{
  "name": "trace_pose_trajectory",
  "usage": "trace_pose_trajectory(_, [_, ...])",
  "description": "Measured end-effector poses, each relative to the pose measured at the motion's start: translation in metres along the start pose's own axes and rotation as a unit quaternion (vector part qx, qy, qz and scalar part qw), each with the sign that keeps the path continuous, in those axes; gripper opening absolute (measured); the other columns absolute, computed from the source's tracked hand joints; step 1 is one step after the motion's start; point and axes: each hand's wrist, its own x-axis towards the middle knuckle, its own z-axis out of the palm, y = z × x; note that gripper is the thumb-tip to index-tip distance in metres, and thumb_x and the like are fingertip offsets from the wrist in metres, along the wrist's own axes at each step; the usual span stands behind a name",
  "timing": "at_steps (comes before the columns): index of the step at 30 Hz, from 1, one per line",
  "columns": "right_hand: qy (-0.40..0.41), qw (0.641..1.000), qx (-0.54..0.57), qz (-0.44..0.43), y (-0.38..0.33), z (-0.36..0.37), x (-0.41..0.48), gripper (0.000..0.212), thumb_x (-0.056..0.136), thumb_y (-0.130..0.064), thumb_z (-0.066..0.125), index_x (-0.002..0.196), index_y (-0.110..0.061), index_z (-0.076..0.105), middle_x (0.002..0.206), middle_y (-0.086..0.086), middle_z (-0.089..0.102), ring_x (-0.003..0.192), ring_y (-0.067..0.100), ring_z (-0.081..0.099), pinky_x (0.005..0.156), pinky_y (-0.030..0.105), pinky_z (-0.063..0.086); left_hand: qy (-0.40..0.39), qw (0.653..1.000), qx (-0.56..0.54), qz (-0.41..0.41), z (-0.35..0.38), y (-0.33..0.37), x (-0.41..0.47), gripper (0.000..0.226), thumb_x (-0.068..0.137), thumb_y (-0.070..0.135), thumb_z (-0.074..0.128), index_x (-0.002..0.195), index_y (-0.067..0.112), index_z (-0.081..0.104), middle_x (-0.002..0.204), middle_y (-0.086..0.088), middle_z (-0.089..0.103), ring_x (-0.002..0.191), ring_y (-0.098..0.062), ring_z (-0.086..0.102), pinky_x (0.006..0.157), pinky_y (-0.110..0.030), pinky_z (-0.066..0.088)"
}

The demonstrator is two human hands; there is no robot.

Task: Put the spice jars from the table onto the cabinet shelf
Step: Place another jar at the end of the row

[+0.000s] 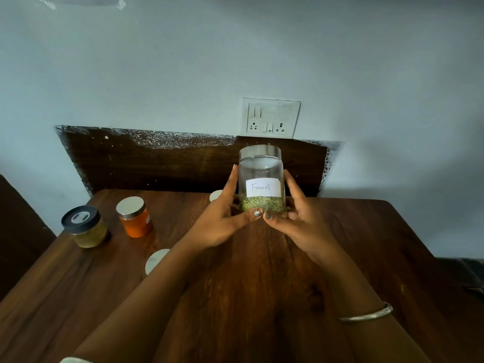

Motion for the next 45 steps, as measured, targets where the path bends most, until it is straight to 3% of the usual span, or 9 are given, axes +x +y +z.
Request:
trace_pose_trajectory(7, [-0.006,0.998,-0.067,-0.005,-0.014,-0.015,0.002,0.095,0.068,-0.040,0.070,0.144,-0.045,0.013,0.140,-0.008,0.046,0.102,0.008,0.065,0.084,0.026,0.054,0.020,0.999,0.024,0.029,0.002,0.003,0.005,0.099,0.077,0.038,0.066,0.144,0.034,-0.007,0.118,0.041,0.044,0.108,0.013,0.051,0.094,-0.026,0.046])
trace_pose_trajectory(13, [0.004,0.989,-0.142,-0.028,-0.030,-0.031,0.016,0.099,0.063,-0.051,0.068,0.139,-0.053,0.004,0.118,-0.013,0.061,0.103,0.006,0.063,0.091,0.031,0.051,0.042,0.992,0.078,0.093,-0.002,0.018,0.021,0.094,0.076,0.043,0.060,0.141,0.040,-0.008,0.118,0.025,0.054,0.069,-0.020,0.067,0.068,-0.040,0.058])
trace_pose_trajectory(18, [0.037,0.984,-0.160,-0.062,-0.054,-0.045,0.045,0.094,0.066,-0.038,0.068,0.132,-0.058,0.004,0.134,-0.003,0.056,0.114,0.002,0.056,0.089,0.009,0.043,0.056,0.986,0.097,0.123,-0.009,0.044,0.055,0.091,0.077,0.042,0.059,0.137,0.044,-0.008,0.115,0.031,0.051,0.094,0.006,0.062,0.084,-0.014,0.051])
trace_pose_trajectory(20, [0.063,0.980,-0.172,-0.082,-0.069,-0.053,0.060,0.092,0.070,-0.033,0.070,0.129,-0.060,0.005,0.137,-0.004,0.053,0.117,0.001,0.052,0.080,-0.001,0.039,0.058,0.982,0.106,0.142,-0.016,0.058,0.074,0.089,0.081,0.037,0.061,0.136,0.046,-0.008,0.120,0.028,0.050,0.101,0.004,0.060,0.086,-0.012,0.049])
trace_pose_trajectory(27, [0.162,0.932,-0.244,-0.214,-0.147,-0.083,0.128,0.096,0.079,-0.018,0.071,0.145,-0.043,0.007,0.139,-0.004,0.050,0.102,0.002,0.055,0.081,0.009,0.042,0.144,0.948,0.165,0.231,-0.047,0.132,0.155,0.083,0.085,0.030,0.062,0.131,0.054,-0.003,0.131,0.015,0.049,0.100,0.001,0.059,0.075,0.004,0.041])
trace_pose_trajectory(33, [0.213,0.895,-0.225,-0.321,-0.212,-0.108,0.182,0.089,0.078,-0.014,0.073,0.145,-0.039,0.020,0.117,-0.021,0.053,0.095,-0.005,0.060,0.082,0.008,0.048,0.203,0.923,0.162,0.284,-0.074,0.192,0.220,0.091,0.083,0.019,0.066,0.143,0.042,0.002,0.116,0.016,0.056,0.096,-0.005,0.064,0.086,-0.018,0.048])
trace_pose_trajectory(37, [0.229,0.875,-0.225,-0.363,-0.244,-0.120,0.216,0.089,0.077,-0.014,0.074,0.146,-0.036,0.023,0.121,-0.013,0.055,0.101,0.004,0.061,0.087,0.016,0.050,0.223,0.903,0.174,0.323,-0.089,0.223,0.253,0.086,0.083,0.015,0.066,0.147,0.030,0.010,0.117,0.022,0.053,0.103,-0.007,0.062,0.089,-0.022,0.049])
trace_pose_trajectory(42, [0.258,0.851,-0.254,-0.381,-0.262,-0.130,0.249,0.076,0.082,-0.029,0.068,0.145,-0.031,0.025,0.122,-0.010,0.057,0.097,0.004,0.060,0.075,0.009,0.044,0.260,0.871,0.221,0.353,-0.101,0.241,0.286,0.069,0.089,0.022,0.058,0.147,0.022,0.021,0.123,-0.006,0.060,0.105,-0.017,0.061,0.093,-0.037,0.050])
trace_pose_trajectory(45, [0.270,0.842,-0.254,-0.393,-0.267,-0.139,0.261,0.071,0.082,-0.034,0.068,0.141,-0.035,0.029,0.128,-0.003,0.059,0.109,0.012,0.059,0.081,0.019,0.048,0.280,0.858,0.226,0.366,-0.103,0.243,0.298,0.067,0.090,0.025,0.057,0.147,0.023,0.022,0.123,-0.006,0.060,0.104,-0.016,0.061,0.092,-0.034,0.050])
